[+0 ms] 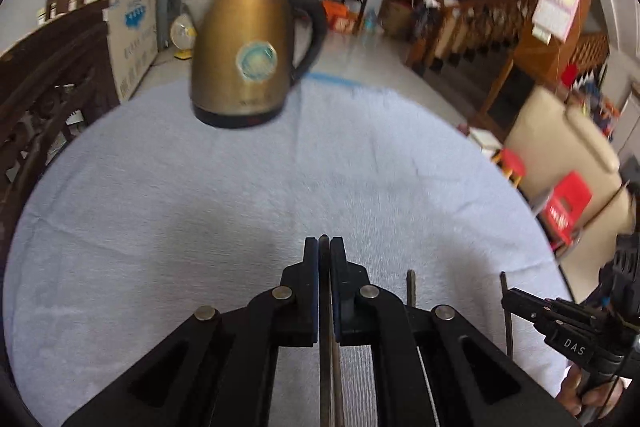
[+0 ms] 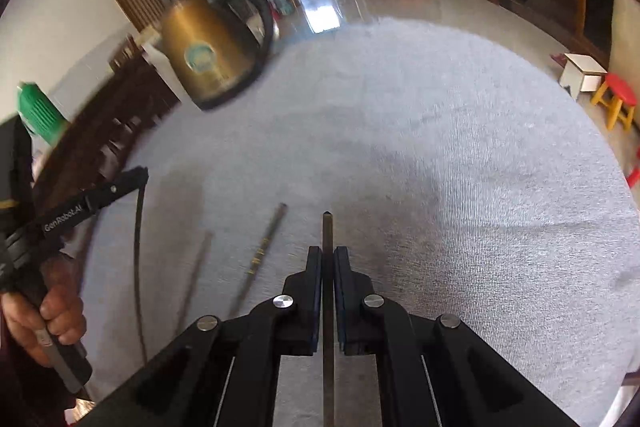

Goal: Organize utensils
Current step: 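Lift both held chopsticks up toward the dark grey cup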

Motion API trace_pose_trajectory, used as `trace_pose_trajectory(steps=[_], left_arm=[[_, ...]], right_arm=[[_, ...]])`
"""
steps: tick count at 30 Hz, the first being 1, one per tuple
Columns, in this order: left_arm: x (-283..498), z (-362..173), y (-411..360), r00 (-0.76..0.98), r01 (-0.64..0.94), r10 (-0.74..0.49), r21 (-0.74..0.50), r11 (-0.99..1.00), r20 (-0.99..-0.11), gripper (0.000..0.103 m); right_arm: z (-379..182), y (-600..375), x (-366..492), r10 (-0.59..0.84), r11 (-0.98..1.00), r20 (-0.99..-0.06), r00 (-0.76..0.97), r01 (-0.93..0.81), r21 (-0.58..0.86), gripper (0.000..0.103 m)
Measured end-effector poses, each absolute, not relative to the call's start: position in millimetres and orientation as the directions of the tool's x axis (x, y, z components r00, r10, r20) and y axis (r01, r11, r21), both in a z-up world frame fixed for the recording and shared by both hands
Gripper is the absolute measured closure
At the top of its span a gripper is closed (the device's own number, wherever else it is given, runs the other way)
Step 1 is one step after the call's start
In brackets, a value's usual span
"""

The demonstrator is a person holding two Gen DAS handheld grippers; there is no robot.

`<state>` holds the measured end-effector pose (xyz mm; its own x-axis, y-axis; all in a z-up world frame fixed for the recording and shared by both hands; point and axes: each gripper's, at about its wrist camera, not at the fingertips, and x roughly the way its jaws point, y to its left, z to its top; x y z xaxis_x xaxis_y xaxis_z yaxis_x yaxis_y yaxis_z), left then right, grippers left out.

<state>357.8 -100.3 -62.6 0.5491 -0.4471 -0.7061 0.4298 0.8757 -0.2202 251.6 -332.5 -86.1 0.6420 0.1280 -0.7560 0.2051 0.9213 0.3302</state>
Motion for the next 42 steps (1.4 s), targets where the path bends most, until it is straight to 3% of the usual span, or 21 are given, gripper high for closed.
trace_pose_trajectory(steps=[5, 17, 27, 42], left_arm=[[341, -34, -59, 0.623, 0.386, -0.462, -0.265, 0.883, -0.631, 0.098], [242, 2, 15, 0.811, 0.265, -0.381, -0.301, 0.916, -0.443, 0.098], [164, 26, 31, 0.865, 0.256, -0.354, -0.295, 0.921, -0.355, 0.098], [96, 68, 31, 0.880, 0.301, -0.378, -0.277, 0.913, -0.288, 0.098]], right_arm=[[-50, -336, 207, 0.139, 0.906, -0.642, 0.754, 0.166, 0.390, 0.097], [6, -324, 92, -0.030, 0.884, -0.439, 0.898, 0.229, 0.408, 0.097], [36, -299, 40, -0.120, 0.901, -0.344, 0.931, 0.248, 0.356, 0.097], [62, -279, -7, -0.113, 0.920, -0.255, 0.960, 0.198, 0.338, 0.097]])
